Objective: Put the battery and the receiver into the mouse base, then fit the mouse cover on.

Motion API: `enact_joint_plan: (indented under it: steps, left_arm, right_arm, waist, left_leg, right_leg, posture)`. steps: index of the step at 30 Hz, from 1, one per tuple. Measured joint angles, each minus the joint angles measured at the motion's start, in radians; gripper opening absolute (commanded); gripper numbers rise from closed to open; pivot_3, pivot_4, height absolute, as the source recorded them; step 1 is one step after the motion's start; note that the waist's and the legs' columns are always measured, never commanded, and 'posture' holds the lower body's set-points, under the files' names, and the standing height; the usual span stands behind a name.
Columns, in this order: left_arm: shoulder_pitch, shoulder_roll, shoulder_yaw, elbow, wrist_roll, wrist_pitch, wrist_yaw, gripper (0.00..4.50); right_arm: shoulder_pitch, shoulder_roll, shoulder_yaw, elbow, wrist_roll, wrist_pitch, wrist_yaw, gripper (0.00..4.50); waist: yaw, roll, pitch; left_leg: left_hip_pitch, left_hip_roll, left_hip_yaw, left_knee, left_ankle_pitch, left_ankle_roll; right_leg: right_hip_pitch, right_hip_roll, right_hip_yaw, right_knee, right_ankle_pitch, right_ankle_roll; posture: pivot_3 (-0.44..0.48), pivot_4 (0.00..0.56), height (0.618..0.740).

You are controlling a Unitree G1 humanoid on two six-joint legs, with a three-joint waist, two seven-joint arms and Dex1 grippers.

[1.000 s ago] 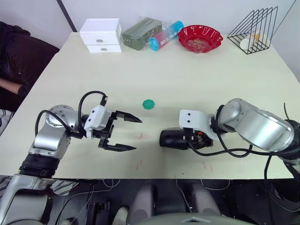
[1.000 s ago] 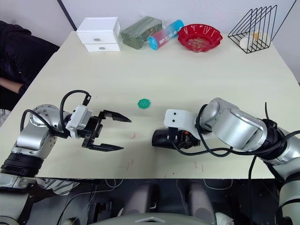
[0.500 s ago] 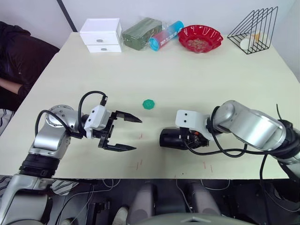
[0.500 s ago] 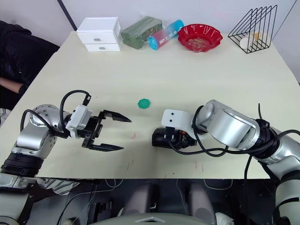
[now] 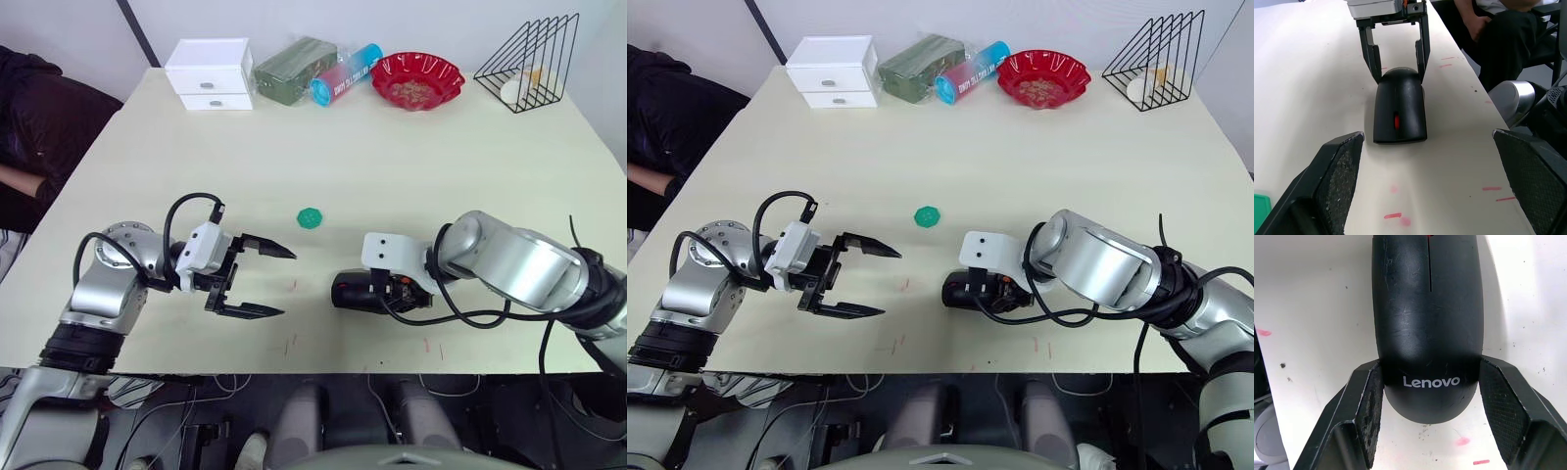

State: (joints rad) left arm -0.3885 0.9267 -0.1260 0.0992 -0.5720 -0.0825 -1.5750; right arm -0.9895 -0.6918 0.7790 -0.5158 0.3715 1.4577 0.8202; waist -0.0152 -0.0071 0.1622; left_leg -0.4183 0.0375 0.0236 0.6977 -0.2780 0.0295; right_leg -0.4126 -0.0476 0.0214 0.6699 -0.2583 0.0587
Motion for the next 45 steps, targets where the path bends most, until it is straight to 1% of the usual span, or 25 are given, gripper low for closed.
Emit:
enact_joint_plan:
  steps: [26,45]
  left_arm:
    - [0.002,0.002,0.000,0.000,-0.001,0.000,0.000,4.50]
    - [0.005,0.002,0.000,-0.008,-0.001,0.000,0.000,4.50]
  right_arm:
    - [-0.021,-0.017,0.021,-0.012,0.044,0.037,-0.034,2.37]
    - [-0.021,-0.021,0.021,-0.011,0.060,0.017,-0.045,2.37]
  waist:
    - [0.001,0.000,0.000]
    - [0.000,0.000,0.000]
  left_leg:
    - [0.000,0.000,0.000,0.000,0.000,0.000]
    - [0.000,0.000,0.000,0.000,0.000,0.000]
  right_leg:
    - [0.000,0.000,0.000,0.000,0.000,0.000]
    - [0.000,0.000,0.000,0.000,0.000,0.000]
  posture:
    - [0.000,0.150,0.740]
    - [0.000,0.150,0.740]
